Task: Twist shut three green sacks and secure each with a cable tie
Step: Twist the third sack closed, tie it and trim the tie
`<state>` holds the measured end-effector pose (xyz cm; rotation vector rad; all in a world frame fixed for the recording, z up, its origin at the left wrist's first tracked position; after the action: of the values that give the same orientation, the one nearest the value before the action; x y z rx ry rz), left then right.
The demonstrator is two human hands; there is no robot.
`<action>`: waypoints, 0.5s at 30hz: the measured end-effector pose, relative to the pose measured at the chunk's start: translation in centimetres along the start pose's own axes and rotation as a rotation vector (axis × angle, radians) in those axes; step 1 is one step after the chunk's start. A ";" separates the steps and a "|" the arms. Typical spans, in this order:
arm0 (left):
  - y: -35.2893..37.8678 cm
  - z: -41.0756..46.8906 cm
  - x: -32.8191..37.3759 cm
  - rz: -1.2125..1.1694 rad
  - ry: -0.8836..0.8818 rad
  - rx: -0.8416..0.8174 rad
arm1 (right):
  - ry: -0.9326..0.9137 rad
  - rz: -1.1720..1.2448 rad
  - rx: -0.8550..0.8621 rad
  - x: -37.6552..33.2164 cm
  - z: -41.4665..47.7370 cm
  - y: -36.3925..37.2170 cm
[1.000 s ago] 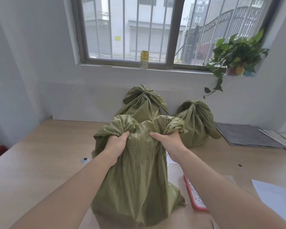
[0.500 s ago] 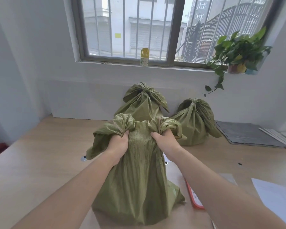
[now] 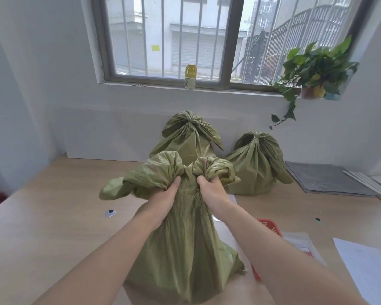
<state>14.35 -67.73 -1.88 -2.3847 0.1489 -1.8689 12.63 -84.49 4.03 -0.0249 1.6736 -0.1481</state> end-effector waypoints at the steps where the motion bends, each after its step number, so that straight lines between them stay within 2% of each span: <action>1: 0.1 0.4 -0.4 -0.004 0.012 -0.020 | 0.016 0.016 -0.008 0.1 -0.1 0.1; 4: 0.9 0.5 -0.5 -0.027 0.022 -0.108 | 0.036 0.024 -0.022 0.3 -0.2 0.1; 7: 2.5 -0.9 0.8 -0.186 0.079 -0.297 | -0.029 -0.066 -0.063 0.0 -0.1 0.6; 9: 3.1 -1.3 1.5 -0.248 0.090 -0.364 | -0.046 -0.117 -0.066 0.0 -0.2 0.9; 15: 4.2 -1.5 1.7 -0.275 0.097 -0.469 | -0.017 -0.263 -0.067 0.2 0.1 0.6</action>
<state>13.24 -72.20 -0.50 -2.7278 0.3127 -2.2912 12.77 -83.96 3.78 -0.2963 1.6526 -0.2891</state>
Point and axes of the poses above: each hand's wrist, its own z-axis towards the middle knuckle, its own y-axis out of the palm, x = y × z, the point moved 9 cm from there along z, towards the middle knuckle, and after that the axes turned 2 degrees about -x, right-handed, at the moved point
